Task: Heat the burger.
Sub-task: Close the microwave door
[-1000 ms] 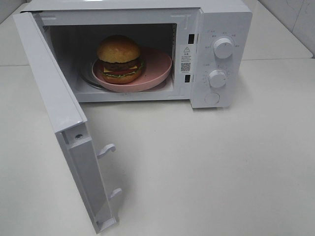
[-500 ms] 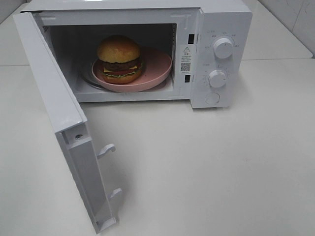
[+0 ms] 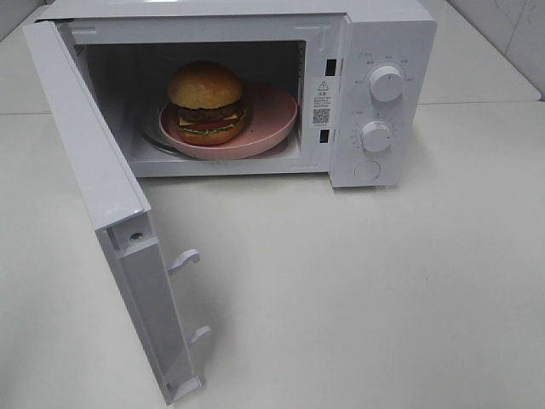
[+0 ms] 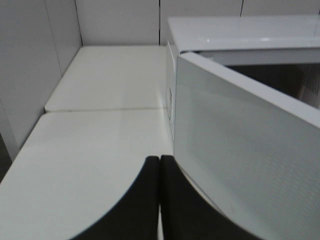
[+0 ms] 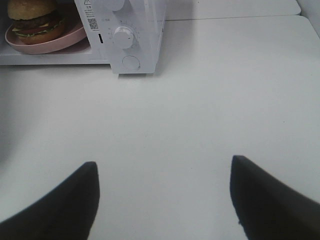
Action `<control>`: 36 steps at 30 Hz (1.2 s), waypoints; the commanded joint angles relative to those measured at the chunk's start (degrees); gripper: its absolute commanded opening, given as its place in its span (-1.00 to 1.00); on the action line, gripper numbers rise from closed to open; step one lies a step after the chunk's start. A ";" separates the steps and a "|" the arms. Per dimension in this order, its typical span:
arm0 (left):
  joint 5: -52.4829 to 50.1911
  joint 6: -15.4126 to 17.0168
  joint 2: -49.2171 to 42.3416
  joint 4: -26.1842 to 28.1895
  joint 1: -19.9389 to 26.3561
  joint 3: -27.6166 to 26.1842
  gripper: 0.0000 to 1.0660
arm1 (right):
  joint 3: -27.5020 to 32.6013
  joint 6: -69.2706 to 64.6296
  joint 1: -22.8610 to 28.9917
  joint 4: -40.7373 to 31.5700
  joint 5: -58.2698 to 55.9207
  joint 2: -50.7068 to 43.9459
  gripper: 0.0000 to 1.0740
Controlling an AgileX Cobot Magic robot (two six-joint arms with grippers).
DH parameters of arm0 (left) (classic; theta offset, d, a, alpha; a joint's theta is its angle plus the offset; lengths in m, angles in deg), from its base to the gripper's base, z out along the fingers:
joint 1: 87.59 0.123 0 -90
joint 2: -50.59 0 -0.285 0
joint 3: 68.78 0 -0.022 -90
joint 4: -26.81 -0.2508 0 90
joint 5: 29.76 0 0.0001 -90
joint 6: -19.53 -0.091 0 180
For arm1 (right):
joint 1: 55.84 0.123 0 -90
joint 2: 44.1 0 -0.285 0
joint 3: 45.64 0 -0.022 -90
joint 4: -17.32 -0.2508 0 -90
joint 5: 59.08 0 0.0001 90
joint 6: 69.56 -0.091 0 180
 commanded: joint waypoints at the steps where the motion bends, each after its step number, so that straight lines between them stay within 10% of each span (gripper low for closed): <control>1: -12.09 -0.74 3.21 1.66 0.17 4.24 -1.00 | 0.11 0.06 0.06 0.00 0.52 -1.20 0.32; 12: -23.95 -1.26 23.61 6.36 0.11 6.76 -1.00 | 0.11 0.06 0.06 0.00 0.52 -1.20 0.32; 17: -27.85 -8.88 35.29 14.78 -0.92 6.70 -1.00 | 0.11 0.06 0.06 0.00 0.52 -1.20 0.32; 22: -34.38 -24.75 49.27 28.30 -7.28 6.47 -1.00 | 0.11 0.06 0.06 0.00 0.52 -1.20 0.32; 36: -44.52 -28.13 67.72 32.31 -21.94 3.09 -1.00 | 0.11 0.06 0.06 0.00 0.52 -1.20 0.32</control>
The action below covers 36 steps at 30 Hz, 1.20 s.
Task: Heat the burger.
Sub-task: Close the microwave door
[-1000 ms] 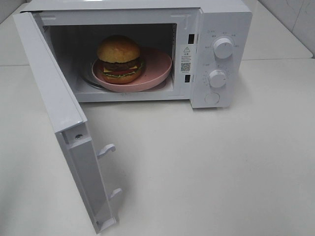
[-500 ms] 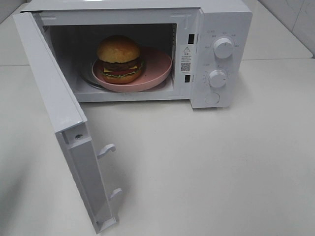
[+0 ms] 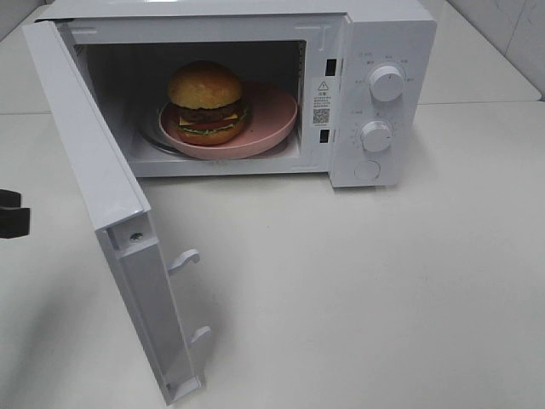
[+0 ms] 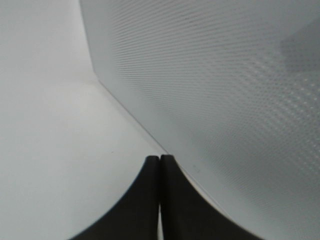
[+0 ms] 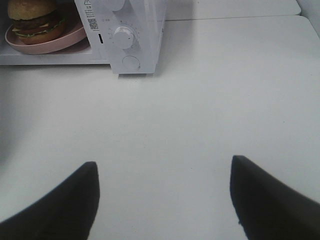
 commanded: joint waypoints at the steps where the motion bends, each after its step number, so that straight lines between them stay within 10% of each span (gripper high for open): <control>1: -3.50 -0.17 4.13 0.74 -3.95 -2.98 -1.00 | 0.11 0.06 0.06 0.00 0.52 -1.20 0.32; 15: -5.84 -0.17 20.91 0.57 -13.52 -17.88 -1.00 | 0.11 0.06 0.06 0.00 0.52 -1.20 0.32; 36: -6.30 0.52 37.36 0.57 -15.76 -38.04 -1.00 | 0.11 0.06 0.06 0.00 0.52 -1.20 0.32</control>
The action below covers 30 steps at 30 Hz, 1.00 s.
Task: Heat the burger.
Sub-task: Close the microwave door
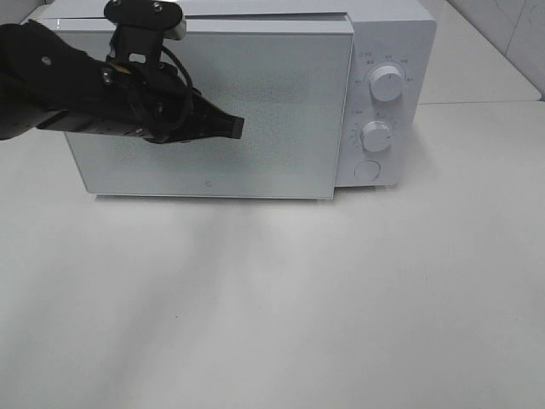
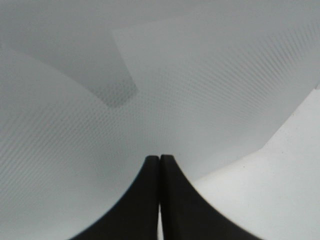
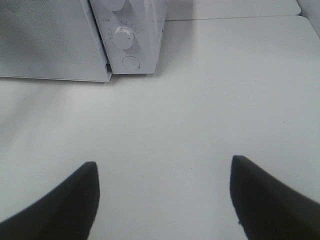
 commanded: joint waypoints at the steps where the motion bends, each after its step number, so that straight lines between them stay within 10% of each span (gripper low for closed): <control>1: -0.80 0.46 2.41 0.23 -0.34 -3.27 -1.00 | 0.11 0.06 0.06 0.00 0.52 -1.20 0.32; 30: 9.00 0.46 20.00 0.23 -2.46 -32.72 -1.00 | 0.11 0.06 0.06 0.00 0.52 -1.20 0.32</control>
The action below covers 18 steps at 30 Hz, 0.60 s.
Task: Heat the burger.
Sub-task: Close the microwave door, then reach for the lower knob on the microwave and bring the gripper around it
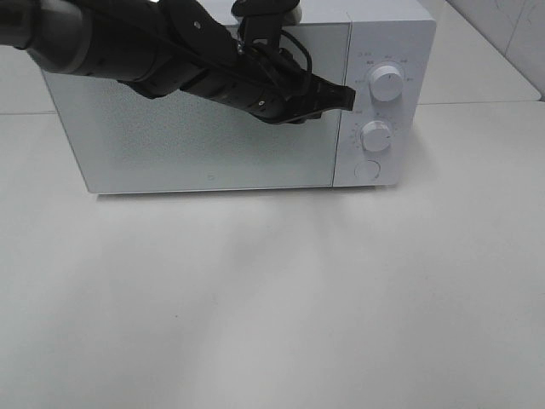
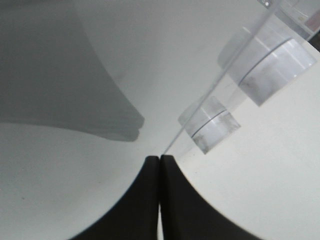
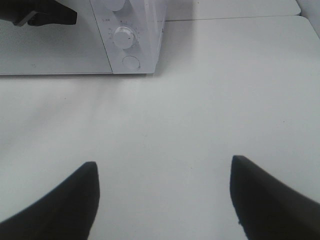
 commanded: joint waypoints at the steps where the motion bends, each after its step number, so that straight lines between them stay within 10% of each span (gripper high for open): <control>1: -6.65 -3.78 0.52 -3.21 1.95 -2.86 -1.00 | 0.11 0.06 0.06 0.00 0.52 -1.20 0.32; 16: 25.21 -2.41 -2.29 -17.02 1.95 -2.92 -1.00 | 0.11 0.06 0.06 0.00 0.52 -1.20 0.32; 18: 31.28 2.06 -4.58 -21.83 1.95 -2.92 -1.00 | 0.11 0.06 0.06 0.00 0.52 -1.20 0.32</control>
